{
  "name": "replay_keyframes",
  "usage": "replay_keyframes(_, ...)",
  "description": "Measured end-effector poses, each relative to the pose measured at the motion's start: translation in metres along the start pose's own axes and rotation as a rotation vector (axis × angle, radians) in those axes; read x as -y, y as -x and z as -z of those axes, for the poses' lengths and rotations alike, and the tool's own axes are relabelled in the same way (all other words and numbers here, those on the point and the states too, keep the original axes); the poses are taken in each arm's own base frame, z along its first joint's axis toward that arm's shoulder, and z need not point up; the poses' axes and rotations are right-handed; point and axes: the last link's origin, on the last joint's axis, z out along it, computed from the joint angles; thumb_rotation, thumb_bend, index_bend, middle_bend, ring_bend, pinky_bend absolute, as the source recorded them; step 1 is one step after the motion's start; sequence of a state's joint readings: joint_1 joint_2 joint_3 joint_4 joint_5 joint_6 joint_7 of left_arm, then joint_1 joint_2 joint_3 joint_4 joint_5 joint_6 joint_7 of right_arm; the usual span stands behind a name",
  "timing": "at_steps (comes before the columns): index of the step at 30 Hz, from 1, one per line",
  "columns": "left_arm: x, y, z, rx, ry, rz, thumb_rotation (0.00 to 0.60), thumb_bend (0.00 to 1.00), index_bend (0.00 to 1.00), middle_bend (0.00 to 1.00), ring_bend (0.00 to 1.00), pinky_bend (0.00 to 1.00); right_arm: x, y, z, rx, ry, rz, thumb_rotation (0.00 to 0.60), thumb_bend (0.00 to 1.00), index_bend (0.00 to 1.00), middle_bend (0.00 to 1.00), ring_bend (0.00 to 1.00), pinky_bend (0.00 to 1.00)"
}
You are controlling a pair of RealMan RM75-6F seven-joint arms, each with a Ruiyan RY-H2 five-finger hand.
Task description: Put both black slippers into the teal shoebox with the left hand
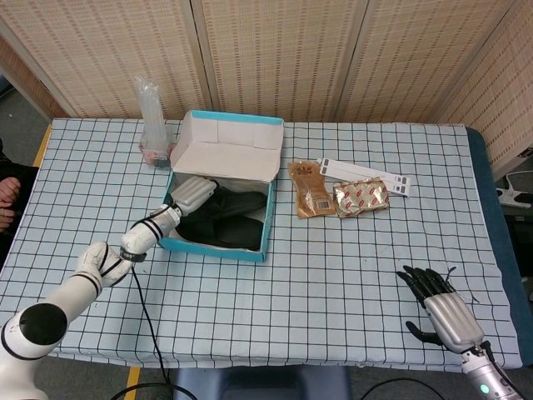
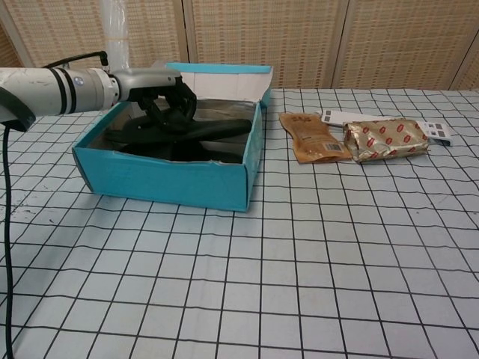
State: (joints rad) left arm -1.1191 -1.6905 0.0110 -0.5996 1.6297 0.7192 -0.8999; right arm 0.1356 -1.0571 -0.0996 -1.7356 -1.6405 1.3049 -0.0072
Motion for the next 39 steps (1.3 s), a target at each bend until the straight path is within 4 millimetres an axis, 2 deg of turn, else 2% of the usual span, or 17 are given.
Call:
replay_keyframes(13,0.003,0.027,-0.003,0.077,-0.031,-0.016,0.600,0.66,0.62,0.63,0.29,0.32,0.002,0.003,-0.001,0.017,-0.013,0.002,0.600,0.22,0.00,0.00,0.00,0.00)
replay_keyframes(20,0.013,0.039,-0.001,0.115,-0.070,-0.011,0.600,0.65,0.60,0.61,0.29,0.31,0.002,0.004,-0.001,0.023,-0.017,0.002,0.600,0.22,0.00,0.00,0.00,0.00)
replay_keyframes(23,0.013,0.038,0.000,0.105,-0.062,-0.005,0.600,0.61,0.49,0.49,0.23,0.24,0.002,0.003,-0.001,0.020,-0.018,0.002,0.600,0.22,0.00,0.00,0.00,0.00)
replay_keyframes(25,0.012,0.037,0.001,0.101,-0.061,0.004,0.600,0.55,0.33,0.32,0.15,0.19,0.003,0.003,0.000,0.016,-0.018,0.001,0.600,0.22,0.00,0.00,0.00,0.00)
replay_keyframes(27,0.012,0.037,0.002,0.105,-0.062,0.023,0.600,0.49,0.09,0.09,0.04,0.15,0.003,0.002,0.000,0.012,-0.020,0.000,0.600,0.22,0.00,0.00,0.00,0.00)
replay_keyframes(28,0.011,0.037,0.002,0.106,-0.061,0.036,0.600,0.47,0.03,0.03,0.01,0.14,0.003,0.002,0.001,0.011,-0.021,-0.001,0.600,0.22,0.00,0.00,0.00,0.00)
replay_keyframes(29,0.010,0.036,0.004,0.107,-0.059,0.056,0.600,0.45,0.00,0.00,0.00,0.13,0.003,0.002,0.001,0.010,-0.021,-0.001,0.600,0.22,0.00,0.00,0.00,0.00)
replay_keyframes(32,0.009,0.033,0.008,0.100,-0.048,0.109,0.600,0.41,0.00,0.00,0.00,0.11,0.004,0.001,0.002,0.009,-0.025,-0.001,0.600,0.22,0.00,0.00,0.00,0.00)
replay_keyframes(39,0.005,0.020,0.019,0.035,0.001,0.159,0.600,0.40,0.00,0.00,0.00,0.09,0.005,0.001,0.004,0.007,-0.033,-0.002,0.600,0.22,0.00,0.00,0.00,0.00)
